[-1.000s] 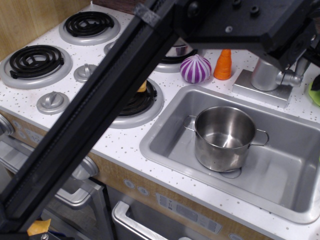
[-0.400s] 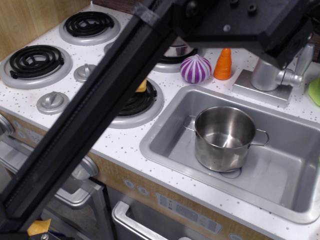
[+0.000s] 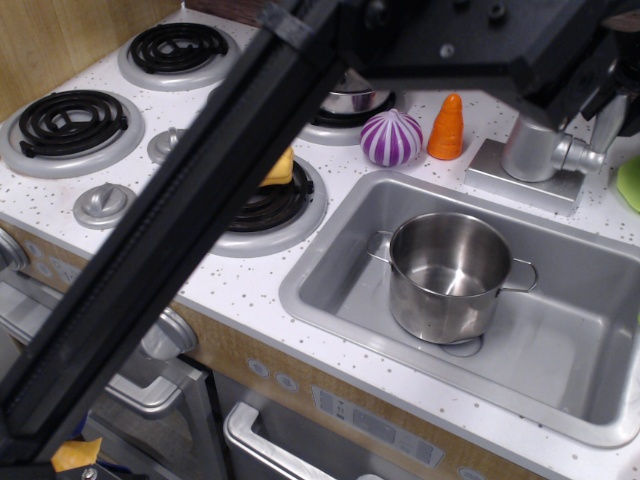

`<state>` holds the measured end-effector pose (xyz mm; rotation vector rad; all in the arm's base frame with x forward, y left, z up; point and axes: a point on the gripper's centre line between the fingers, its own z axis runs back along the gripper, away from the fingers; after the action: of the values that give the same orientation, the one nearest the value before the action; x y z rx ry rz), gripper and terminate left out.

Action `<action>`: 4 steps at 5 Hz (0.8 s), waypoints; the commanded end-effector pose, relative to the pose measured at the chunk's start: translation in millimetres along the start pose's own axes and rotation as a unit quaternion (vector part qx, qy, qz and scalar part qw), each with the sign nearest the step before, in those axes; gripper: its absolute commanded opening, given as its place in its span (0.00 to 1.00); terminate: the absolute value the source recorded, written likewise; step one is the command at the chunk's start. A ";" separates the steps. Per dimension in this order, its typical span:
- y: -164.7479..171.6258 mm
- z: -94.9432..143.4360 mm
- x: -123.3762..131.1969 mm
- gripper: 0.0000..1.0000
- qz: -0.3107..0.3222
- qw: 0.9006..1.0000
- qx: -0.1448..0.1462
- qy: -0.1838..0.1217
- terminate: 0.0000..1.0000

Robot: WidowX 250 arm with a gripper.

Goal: Turn lever vertical to front

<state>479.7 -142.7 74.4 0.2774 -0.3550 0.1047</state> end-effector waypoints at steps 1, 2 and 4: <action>3.3 33.4 -3.9 0.00 0.036 0.999 -0.018 -0.006 0.00; 1.6 37.8 -9.6 0.00 0.042 0.999 -0.013 0.003 0.00; -1.3 40.8 -23.8 0.00 0.059 0.998 -0.017 0.024 0.00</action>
<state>450.6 -154.0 67.5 0.2442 -0.2970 0.2280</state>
